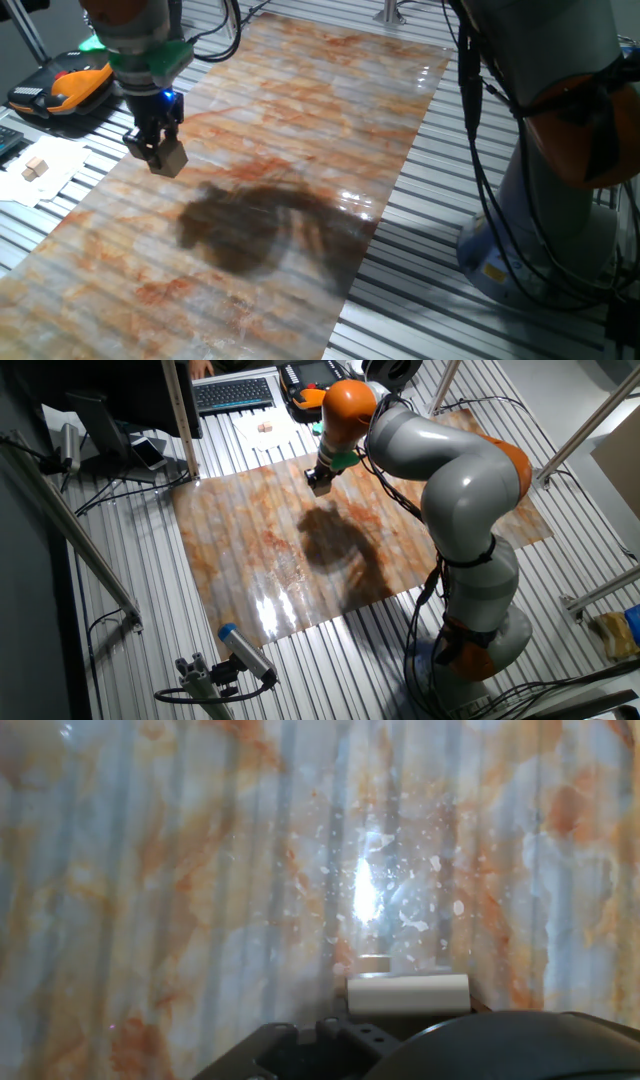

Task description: Pick up the small block on the left and move it to the right

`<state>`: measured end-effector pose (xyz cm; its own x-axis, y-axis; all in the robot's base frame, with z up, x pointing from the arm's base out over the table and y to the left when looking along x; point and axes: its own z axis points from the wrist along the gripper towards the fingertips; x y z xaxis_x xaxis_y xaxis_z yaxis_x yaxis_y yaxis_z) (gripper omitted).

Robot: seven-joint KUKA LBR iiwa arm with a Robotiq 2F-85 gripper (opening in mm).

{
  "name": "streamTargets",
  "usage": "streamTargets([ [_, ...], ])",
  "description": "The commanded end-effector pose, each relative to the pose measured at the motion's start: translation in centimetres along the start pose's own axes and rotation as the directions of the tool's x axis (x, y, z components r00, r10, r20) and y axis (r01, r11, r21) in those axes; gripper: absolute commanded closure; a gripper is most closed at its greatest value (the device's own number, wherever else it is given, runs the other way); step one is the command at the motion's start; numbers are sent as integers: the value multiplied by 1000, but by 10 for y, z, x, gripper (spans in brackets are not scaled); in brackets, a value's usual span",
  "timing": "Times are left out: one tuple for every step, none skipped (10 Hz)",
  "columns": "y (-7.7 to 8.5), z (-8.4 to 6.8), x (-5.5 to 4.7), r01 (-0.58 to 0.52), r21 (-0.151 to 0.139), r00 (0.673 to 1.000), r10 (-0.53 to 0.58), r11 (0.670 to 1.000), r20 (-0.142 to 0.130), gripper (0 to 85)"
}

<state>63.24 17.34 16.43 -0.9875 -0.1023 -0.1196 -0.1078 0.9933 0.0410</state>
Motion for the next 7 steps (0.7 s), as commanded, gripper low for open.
streamTargets([
  [5,-2,-5,-7,2,1000,7,1000,1,850],
  [14,-7,-13,-21,4,1000,21,1000,-4,850],
  [26,-14,-23,-37,7,999,37,999,-16,850],
  [39,-20,-30,-58,18,998,59,998,-19,850],
  [51,-24,-37,-75,21,997,75,997,-20,850],
  [64,-26,-42,-93,23,995,94,995,-18,850],
  [77,-25,-46,-110,31,994,110,993,-15,850],
])
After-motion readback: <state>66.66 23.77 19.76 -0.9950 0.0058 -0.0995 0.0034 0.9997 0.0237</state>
